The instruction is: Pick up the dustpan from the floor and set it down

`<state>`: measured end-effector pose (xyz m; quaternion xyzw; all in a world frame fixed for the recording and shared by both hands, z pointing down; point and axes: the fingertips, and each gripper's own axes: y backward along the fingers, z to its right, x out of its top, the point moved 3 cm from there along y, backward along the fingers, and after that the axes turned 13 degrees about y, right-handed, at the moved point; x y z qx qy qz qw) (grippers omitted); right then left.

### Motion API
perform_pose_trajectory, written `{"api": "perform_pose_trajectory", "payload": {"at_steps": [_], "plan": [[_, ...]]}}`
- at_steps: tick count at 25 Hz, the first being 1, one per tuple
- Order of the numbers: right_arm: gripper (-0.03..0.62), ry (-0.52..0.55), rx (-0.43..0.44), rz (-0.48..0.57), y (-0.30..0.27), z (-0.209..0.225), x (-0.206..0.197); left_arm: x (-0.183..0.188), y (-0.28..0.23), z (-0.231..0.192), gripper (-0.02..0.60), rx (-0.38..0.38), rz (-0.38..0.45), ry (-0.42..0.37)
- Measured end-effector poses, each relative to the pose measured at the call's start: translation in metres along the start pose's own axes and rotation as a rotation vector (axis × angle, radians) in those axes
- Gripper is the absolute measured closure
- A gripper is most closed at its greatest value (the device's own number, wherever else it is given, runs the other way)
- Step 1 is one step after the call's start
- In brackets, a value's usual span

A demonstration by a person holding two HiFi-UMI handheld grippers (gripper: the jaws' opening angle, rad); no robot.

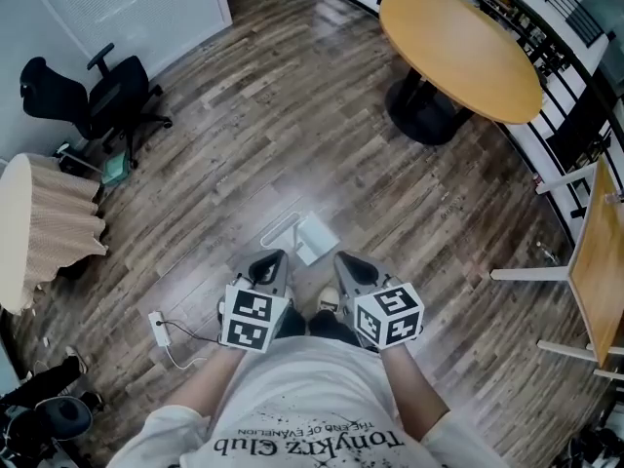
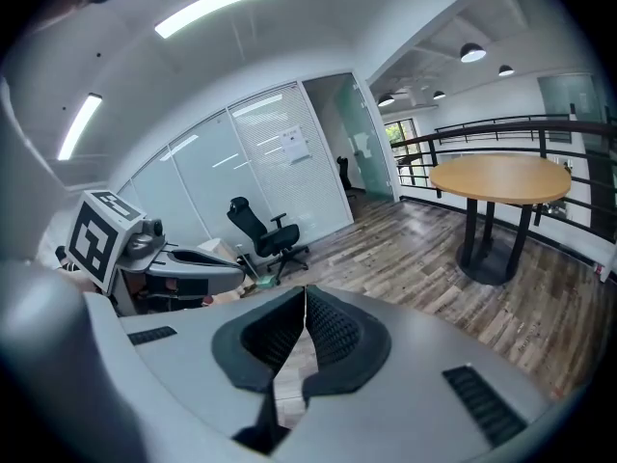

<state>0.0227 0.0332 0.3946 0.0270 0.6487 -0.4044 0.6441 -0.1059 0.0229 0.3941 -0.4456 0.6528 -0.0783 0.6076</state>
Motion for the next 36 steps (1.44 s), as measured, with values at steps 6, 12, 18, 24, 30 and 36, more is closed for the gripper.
{"api": "perform_pose_trajectory", "payload": {"at_steps": [6,12,18,24,30,36], "plan": [[0.568,0.021,0.026,-0.009,0.0,-0.013,0.002,-0.003,0.007,0.004,0.558,-0.015,0.023,0.034],[0.568,0.053,0.023,-0.041,0.006,-0.013,0.001,-0.003,0.008,0.008,0.558,-0.024,0.027,0.021],[0.568,0.053,0.021,-0.052,0.004,-0.012,0.007,-0.002,0.007,0.012,0.558,-0.038,0.02,0.019],[0.568,0.055,0.021,-0.053,0.006,-0.006,0.009,0.0,0.004,0.015,0.558,-0.045,0.014,0.014],[0.568,0.052,0.0,-0.038,0.008,0.009,0.017,0.004,0.002,0.014,0.558,-0.042,0.014,0.014],[0.568,0.06,-0.003,-0.026,0.002,0.019,0.019,0.011,-0.008,0.01,0.558,-0.03,0.026,-0.013]]}}
